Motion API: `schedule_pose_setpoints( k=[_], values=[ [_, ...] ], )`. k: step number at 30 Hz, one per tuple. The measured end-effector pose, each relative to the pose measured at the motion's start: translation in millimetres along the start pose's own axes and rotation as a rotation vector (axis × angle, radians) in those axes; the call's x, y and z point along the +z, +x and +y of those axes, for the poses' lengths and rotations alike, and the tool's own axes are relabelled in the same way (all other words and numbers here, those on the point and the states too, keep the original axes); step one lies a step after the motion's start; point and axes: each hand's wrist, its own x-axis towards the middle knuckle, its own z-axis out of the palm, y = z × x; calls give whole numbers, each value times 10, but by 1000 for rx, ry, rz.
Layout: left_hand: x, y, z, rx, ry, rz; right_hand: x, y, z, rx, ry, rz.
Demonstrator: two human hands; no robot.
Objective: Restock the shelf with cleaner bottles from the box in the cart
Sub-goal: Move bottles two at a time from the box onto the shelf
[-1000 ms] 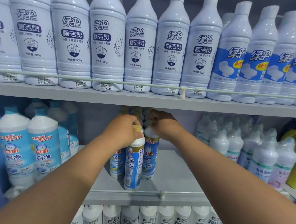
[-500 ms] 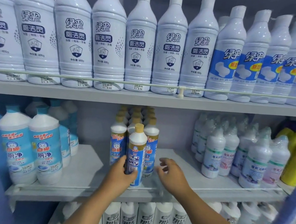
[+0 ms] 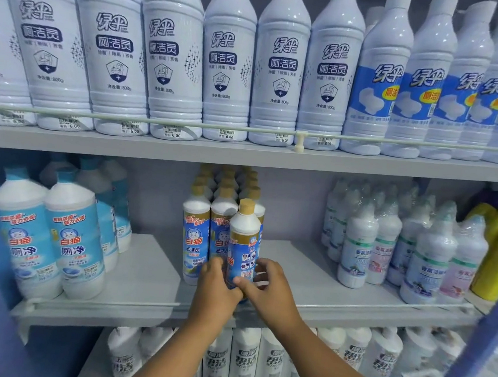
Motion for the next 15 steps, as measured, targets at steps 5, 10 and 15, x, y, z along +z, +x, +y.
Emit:
schedule_pose_setpoints(
  k=[5, 10, 15],
  values=[
    [-71, -40, -142, 60, 17, -130, 25, 47, -11, -4, -57, 4],
    [-239, -86, -286, 202, 111, 35, 11, 88, 77, 1, -47, -7],
    [-558, 46, -437, 68, -9, 328, -37, 47, 131, -26, 13, -64]
  ],
)
